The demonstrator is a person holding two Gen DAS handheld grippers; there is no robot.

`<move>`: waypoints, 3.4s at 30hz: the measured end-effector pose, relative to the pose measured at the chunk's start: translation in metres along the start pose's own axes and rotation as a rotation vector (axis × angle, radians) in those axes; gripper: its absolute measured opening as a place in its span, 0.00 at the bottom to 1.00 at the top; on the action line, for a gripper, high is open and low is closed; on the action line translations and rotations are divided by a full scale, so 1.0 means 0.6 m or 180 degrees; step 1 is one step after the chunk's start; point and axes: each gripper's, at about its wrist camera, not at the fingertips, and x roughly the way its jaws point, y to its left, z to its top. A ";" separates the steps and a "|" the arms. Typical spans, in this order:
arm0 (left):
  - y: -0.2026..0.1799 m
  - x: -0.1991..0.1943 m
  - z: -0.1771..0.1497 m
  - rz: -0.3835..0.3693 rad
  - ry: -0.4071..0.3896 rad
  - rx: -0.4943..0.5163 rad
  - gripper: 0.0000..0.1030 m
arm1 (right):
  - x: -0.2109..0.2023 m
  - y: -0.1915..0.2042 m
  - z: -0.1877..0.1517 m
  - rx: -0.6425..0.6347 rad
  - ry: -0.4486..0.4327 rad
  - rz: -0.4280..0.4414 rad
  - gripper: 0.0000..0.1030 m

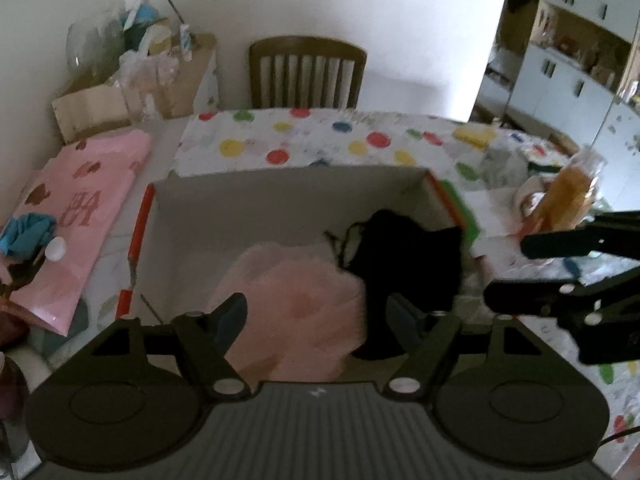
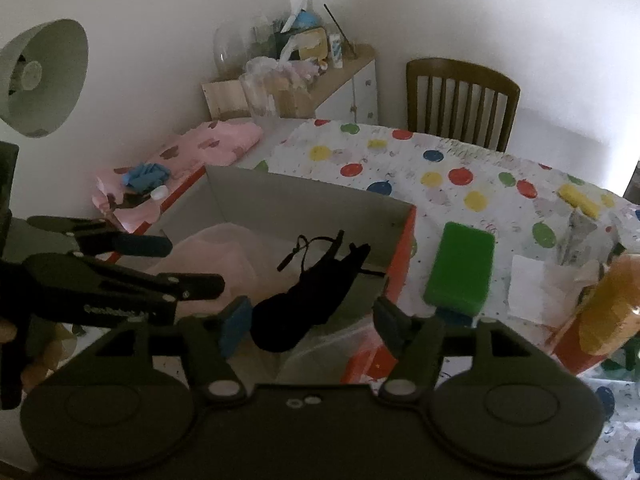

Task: Organize soft objects
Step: 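Lower the pink puff into the box with the left gripper while the right gripper lowers the black fabric, then grasp the green sponge with the left gripper while the right gripper grasps the Christmas-print cloth, then lift the green sponge with the left gripper while the right gripper lifts the rolled Christmas-print cloth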

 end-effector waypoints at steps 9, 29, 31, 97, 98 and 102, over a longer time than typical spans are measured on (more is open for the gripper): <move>-0.053 -0.050 0.012 -0.0200 -0.0233 -0.0067 0.81 | -0.066 -0.034 -0.016 0.0036 -0.0196 0.0059 0.81; -0.256 -0.055 0.014 -0.0725 -0.0507 -0.0260 1.00 | -0.211 -0.223 -0.089 0.0105 -0.0468 -0.0006 0.97; -0.278 -0.047 0.019 -0.0700 -0.0528 -0.0233 1.00 | -0.220 -0.249 -0.095 0.0110 -0.0480 -0.0051 0.97; -0.334 0.444 0.201 0.0620 0.0868 -0.0322 0.69 | -0.024 -0.521 -0.053 -0.1657 0.0143 -0.0534 0.36; -0.332 0.443 0.201 0.0624 0.0851 -0.0353 0.68 | -0.026 -0.523 -0.050 -0.1612 0.0129 -0.0516 0.34; -0.330 0.435 0.199 0.0634 0.0777 -0.0409 0.67 | -0.040 -0.532 -0.039 -0.1452 0.0047 -0.0484 0.25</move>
